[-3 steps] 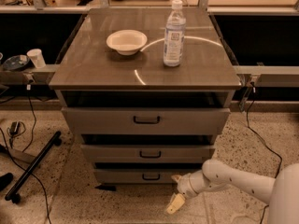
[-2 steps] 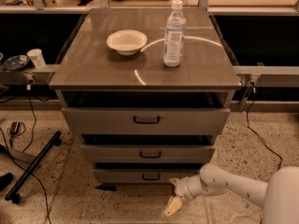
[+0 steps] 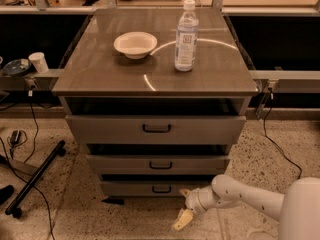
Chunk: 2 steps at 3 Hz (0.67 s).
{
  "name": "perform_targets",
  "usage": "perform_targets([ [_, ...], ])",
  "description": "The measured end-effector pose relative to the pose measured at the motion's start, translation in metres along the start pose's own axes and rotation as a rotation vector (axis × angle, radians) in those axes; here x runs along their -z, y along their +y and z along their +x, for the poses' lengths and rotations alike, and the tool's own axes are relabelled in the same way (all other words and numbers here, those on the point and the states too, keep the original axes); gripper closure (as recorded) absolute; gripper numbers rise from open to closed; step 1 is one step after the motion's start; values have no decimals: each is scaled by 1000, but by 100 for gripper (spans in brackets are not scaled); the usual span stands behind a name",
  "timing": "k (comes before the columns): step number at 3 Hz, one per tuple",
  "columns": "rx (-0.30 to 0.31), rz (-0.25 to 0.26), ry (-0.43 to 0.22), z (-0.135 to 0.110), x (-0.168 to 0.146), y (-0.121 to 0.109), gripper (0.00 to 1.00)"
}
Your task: Open bottom drawer
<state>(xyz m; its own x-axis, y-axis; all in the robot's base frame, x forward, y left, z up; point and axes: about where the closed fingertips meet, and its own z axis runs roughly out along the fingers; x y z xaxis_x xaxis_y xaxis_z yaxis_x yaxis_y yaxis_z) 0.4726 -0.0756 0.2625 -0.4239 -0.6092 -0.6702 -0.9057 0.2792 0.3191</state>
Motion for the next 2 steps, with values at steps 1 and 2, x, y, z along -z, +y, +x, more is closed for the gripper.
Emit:
perform_targets([
  [1,9,17,-11,-5,-2,-11,0],
  [2,5,69,-24,-7,-6,-30,0],
])
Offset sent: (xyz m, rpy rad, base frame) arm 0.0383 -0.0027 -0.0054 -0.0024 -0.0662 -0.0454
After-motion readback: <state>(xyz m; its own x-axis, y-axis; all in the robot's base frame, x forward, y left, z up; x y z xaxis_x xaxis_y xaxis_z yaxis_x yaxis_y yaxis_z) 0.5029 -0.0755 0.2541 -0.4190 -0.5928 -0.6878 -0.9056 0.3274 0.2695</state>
